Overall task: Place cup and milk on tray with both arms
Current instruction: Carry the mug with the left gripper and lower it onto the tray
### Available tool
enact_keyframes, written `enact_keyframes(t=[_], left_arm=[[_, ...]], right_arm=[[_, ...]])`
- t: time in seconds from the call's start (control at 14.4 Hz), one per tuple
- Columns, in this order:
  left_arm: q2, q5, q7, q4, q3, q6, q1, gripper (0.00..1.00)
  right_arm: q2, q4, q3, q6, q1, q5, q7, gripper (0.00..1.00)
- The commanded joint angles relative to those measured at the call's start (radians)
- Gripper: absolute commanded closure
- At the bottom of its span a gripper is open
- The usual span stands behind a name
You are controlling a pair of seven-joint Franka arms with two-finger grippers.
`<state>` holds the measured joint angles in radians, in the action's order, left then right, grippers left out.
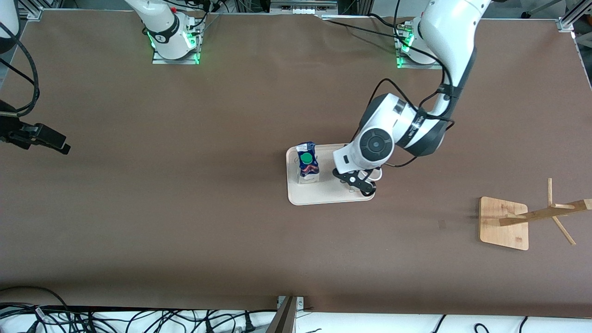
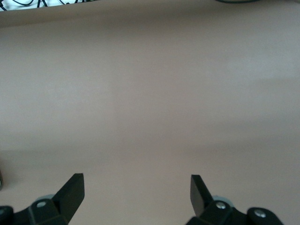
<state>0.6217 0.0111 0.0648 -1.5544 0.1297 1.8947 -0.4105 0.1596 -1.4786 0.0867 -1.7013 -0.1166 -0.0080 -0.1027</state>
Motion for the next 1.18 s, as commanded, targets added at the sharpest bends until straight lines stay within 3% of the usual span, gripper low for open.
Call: enact_keyframes(t=[0.0, 0.21, 0.42, 0.63, 0.97, 1.04, 1.11], left_arm=[[0.036, -0.02, -0.003, 0.047, -0.015, -0.035, -0.021, 1.0], [0.042, -0.02, -0.002, 0.05, -0.018, -0.071, -0.039, 1.0], [0.043, -0.022, -0.002, 0.089, -0.018, -0.132, -0.041, 1.0], [0.044, -0.022, -0.002, 0.103, -0.019, -0.161, -0.041, 1.0], [0.066, -0.023, 0.006, 0.106, -0.024, -0.155, -0.048, 1.0], [0.069, -0.023, 0.006, 0.106, -0.024, -0.152, -0.048, 0.97], [0.072, -0.022, 0.006, 0.115, -0.024, -0.152, -0.048, 0.82]], right_arm=[[-0.034, -0.046, 0.021, 0.005, -0.028, 0.007, -0.012, 0.0], [-0.037, -0.034, -0.013, 0.083, -0.012, 0.007, -0.006, 0.0], [-0.035, -0.031, -0.119, 0.098, 0.082, 0.007, 0.0, 0.0], [-0.023, -0.013, -0.105, 0.118, 0.133, -0.101, 0.005, 0.0], [-0.014, -0.011, -0.122, 0.115, 0.12, -0.026, -0.005, 0.0], [-0.012, -0.011, -0.127, 0.106, 0.115, -0.024, -0.009, 0.0], [0.0, -0.008, -0.136, 0.103, 0.11, -0.023, -0.008, 0.0]])
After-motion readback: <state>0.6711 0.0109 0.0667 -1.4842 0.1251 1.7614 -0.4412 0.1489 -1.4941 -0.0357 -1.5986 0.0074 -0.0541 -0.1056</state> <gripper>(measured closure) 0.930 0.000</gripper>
